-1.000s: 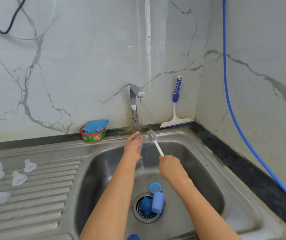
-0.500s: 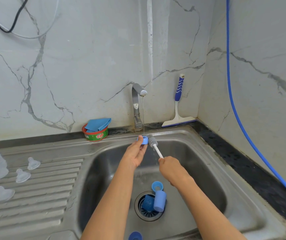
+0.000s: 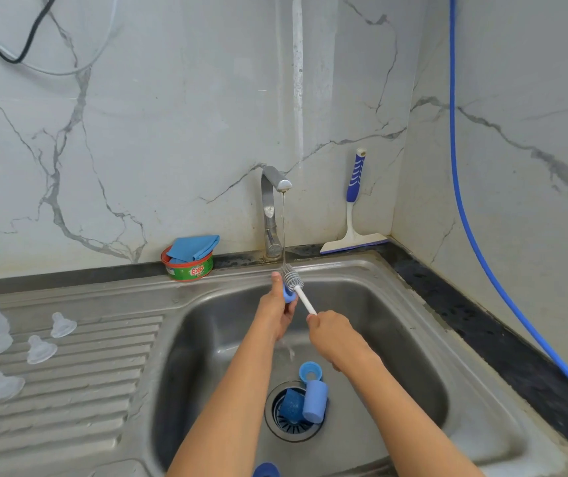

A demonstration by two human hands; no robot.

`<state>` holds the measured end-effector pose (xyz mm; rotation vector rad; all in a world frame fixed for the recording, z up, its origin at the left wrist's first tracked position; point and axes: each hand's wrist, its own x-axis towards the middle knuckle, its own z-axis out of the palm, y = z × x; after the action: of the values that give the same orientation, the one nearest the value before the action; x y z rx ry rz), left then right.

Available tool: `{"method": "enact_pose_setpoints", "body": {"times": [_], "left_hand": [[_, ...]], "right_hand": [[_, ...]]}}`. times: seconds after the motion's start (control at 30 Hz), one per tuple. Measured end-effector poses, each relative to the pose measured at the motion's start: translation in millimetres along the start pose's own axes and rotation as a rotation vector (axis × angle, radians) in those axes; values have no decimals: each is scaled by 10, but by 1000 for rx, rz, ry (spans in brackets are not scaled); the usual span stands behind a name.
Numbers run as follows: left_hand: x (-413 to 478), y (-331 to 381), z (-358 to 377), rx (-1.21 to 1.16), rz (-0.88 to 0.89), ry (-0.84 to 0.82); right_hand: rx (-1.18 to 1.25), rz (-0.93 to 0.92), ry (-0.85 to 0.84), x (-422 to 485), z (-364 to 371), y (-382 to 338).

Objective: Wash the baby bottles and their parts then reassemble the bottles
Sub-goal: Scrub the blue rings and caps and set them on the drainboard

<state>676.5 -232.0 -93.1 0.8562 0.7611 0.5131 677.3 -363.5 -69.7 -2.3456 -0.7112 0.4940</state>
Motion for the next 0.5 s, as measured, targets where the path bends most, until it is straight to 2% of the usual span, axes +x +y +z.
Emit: {"method": "enact_pose_setpoints", "body": {"times": [0.1, 0.23, 0.37, 0.43, 0.5], "left_hand": [[10, 106, 27, 2, -9, 33], [-50, 160, 152, -12, -64, 39], [-51, 128, 163, 162, -56, -39], [-28, 166, 127, 262, -49, -48], [21, 192, 105, 255, -13, -22]], "right_hand": [[5, -10, -49, -37, -4, -42], [21, 26, 46, -11, 0, -8], [-155, -48, 45, -2, -16, 35], [-118, -48, 16, 21, -31, 5], [-72, -110, 41, 20, 3, -17]]}}
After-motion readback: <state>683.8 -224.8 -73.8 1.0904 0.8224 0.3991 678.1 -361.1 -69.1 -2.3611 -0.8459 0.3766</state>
